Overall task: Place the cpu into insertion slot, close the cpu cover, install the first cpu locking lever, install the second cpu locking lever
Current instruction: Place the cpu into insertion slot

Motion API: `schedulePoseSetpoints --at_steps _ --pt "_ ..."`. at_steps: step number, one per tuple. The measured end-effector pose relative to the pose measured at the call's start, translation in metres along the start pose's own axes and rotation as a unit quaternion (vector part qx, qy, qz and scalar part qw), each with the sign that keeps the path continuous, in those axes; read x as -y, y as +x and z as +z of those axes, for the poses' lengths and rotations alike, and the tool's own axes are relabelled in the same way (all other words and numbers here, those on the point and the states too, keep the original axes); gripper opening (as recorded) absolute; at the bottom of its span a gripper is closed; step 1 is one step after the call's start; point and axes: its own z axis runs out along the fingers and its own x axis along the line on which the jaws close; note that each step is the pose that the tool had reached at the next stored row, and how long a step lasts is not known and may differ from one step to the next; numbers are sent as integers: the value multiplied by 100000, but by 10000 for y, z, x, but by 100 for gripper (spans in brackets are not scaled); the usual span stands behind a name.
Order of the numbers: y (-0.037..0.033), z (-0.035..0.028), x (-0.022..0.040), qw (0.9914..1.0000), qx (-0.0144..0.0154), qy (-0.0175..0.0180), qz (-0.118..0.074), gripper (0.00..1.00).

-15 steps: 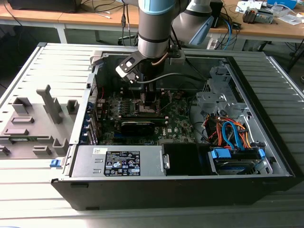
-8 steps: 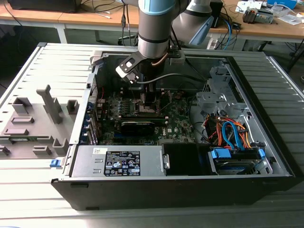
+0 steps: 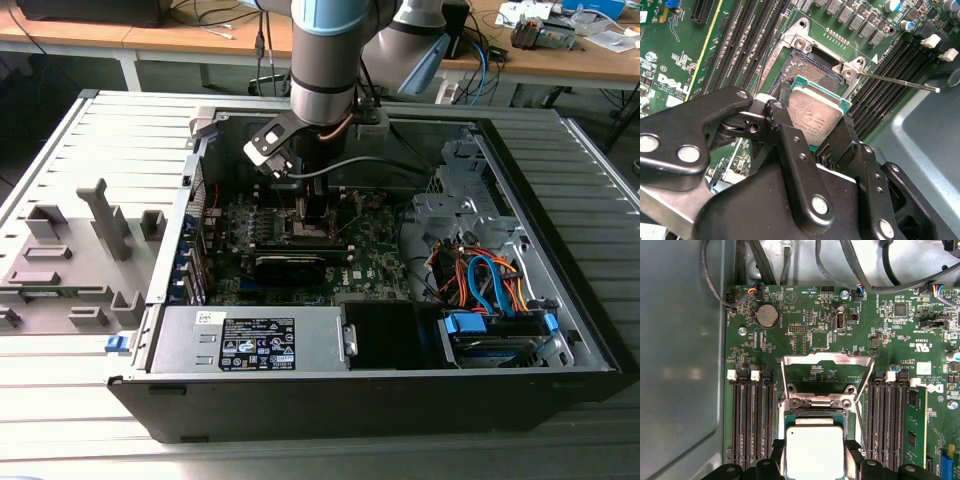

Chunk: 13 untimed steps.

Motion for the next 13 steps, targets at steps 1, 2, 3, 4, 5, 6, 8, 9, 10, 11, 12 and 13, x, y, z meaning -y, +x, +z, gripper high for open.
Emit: schedulePoseSetpoints --at_steps 1,2,3,4,5,6,8,9,10,11,12,13 --pt "0 2 0 100000 -3 -3 1 55" --pt "0 2 0 100000 -2 -1 1 55" --pt "0 5 0 100000 1 -1 0 55" --pt "0 6 0 100000 0 -3 4 55" --pt "0 7 0 100000 0 -2 1 55" --pt "0 8 0 100000 0 1 2 55" --pt "0 12 0 100000 1 -1 1 55" --pt "0 13 0 100000 1 0 1 55" --pt "0 15 0 100000 -2 -2 1 55" --pt "0 16 0 100000 0 1 1 55" --pt "0 24 0 100000 1 0 0 55" --pt "0 30 0 100000 -2 0 2 55"
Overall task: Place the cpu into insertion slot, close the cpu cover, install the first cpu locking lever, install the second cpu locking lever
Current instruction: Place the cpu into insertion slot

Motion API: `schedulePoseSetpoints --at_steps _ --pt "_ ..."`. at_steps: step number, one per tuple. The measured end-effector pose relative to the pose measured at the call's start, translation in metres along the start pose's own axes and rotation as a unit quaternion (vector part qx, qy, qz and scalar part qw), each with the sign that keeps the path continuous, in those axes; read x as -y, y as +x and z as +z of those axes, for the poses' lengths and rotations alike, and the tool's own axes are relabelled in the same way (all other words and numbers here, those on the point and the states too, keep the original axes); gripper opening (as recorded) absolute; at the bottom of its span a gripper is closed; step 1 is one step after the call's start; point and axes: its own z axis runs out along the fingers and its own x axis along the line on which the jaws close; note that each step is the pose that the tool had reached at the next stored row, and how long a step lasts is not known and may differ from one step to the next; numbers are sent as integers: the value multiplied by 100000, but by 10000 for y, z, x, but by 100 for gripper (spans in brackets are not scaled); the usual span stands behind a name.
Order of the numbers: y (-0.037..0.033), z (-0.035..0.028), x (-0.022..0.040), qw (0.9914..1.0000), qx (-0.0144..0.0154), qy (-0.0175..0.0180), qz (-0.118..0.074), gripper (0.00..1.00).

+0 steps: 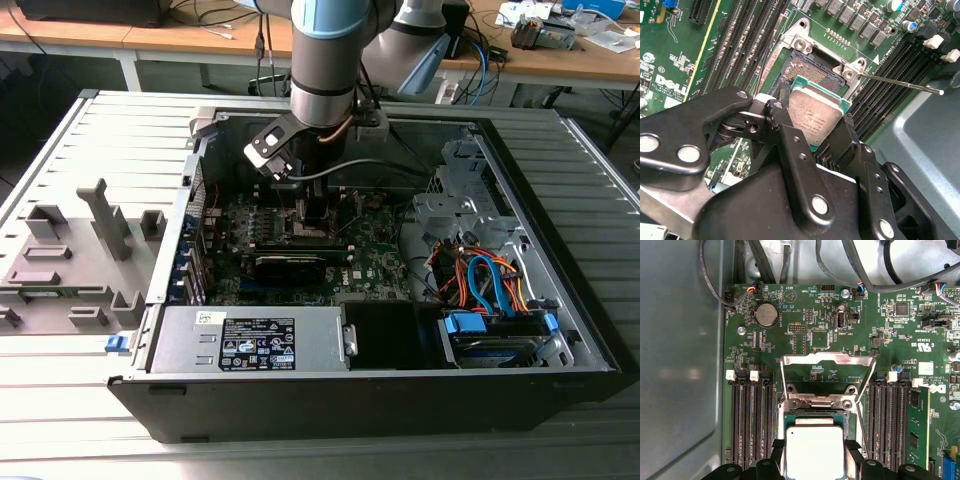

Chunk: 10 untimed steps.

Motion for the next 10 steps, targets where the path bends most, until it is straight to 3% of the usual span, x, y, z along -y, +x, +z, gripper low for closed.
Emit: schedulePoseSetpoints --at_steps 10 --pt "0 17 -1 100000 1 -2 -3 55"
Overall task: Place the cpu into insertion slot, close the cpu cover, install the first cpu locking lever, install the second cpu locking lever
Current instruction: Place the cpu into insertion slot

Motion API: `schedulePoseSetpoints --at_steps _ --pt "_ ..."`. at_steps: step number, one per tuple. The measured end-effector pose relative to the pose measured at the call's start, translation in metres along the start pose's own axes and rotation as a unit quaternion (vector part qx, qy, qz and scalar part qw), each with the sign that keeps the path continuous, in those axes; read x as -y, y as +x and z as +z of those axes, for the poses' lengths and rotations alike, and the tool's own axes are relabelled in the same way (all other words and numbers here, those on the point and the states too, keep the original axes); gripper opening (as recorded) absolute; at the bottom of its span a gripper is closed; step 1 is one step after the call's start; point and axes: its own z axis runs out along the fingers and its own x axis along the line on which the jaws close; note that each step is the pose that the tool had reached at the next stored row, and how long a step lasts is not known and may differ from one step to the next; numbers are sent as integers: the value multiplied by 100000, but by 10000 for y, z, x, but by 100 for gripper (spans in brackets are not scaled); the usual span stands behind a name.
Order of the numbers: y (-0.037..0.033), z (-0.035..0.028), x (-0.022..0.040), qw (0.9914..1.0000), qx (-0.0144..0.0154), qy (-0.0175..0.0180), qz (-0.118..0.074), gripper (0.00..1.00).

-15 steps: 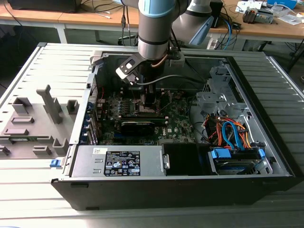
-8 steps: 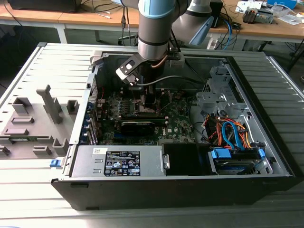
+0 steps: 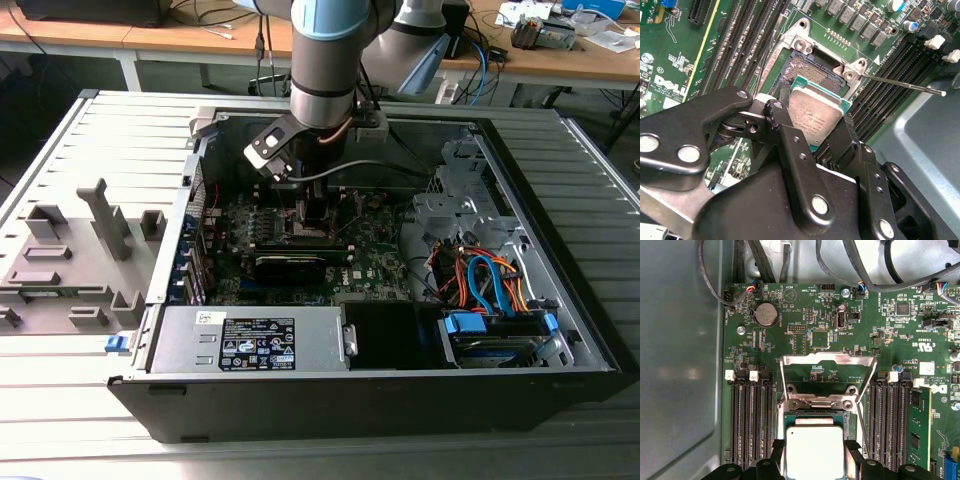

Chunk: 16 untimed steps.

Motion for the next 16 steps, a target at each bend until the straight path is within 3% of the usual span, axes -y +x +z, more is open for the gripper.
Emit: schedulePoseSetpoints --at_steps 16 --pt "-14 32 0 100000 -5 0 3 55"
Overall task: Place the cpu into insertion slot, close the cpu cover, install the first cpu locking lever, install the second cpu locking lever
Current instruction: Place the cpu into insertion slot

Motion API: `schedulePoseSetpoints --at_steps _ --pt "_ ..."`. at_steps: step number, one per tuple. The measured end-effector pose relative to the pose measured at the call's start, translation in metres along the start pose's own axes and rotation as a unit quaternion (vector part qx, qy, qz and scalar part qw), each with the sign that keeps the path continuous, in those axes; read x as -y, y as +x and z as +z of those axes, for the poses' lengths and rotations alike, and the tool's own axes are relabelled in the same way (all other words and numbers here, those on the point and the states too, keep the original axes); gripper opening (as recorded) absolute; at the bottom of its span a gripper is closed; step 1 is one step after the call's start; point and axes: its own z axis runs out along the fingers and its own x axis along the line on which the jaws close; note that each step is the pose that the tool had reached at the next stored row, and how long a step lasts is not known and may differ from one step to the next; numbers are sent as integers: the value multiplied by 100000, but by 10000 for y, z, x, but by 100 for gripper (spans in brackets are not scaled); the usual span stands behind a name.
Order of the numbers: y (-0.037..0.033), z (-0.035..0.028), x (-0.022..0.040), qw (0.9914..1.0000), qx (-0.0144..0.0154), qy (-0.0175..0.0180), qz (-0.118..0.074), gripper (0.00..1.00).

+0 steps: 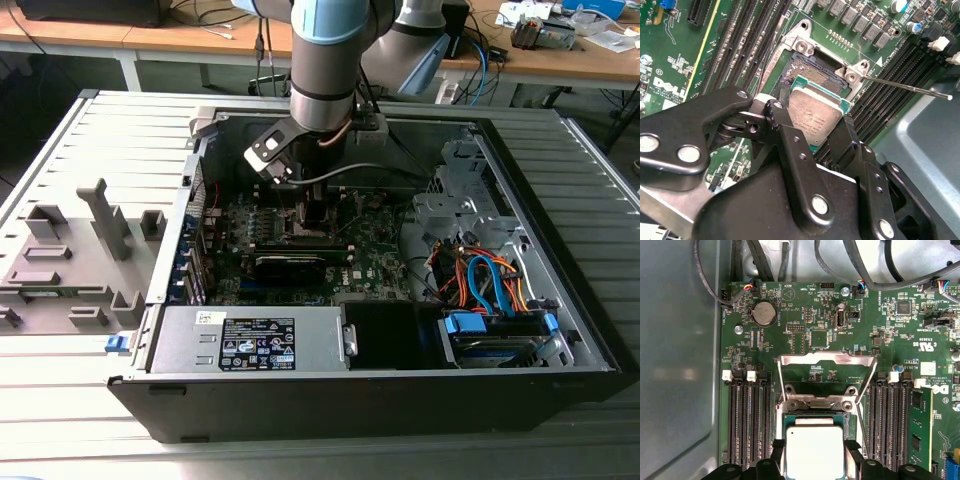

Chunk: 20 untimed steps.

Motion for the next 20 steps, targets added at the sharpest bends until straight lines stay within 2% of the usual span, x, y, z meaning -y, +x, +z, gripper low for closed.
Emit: schedulePoseSetpoints --at_steps 20 --pt "-6 51 -1 100000 4 1 1 55"
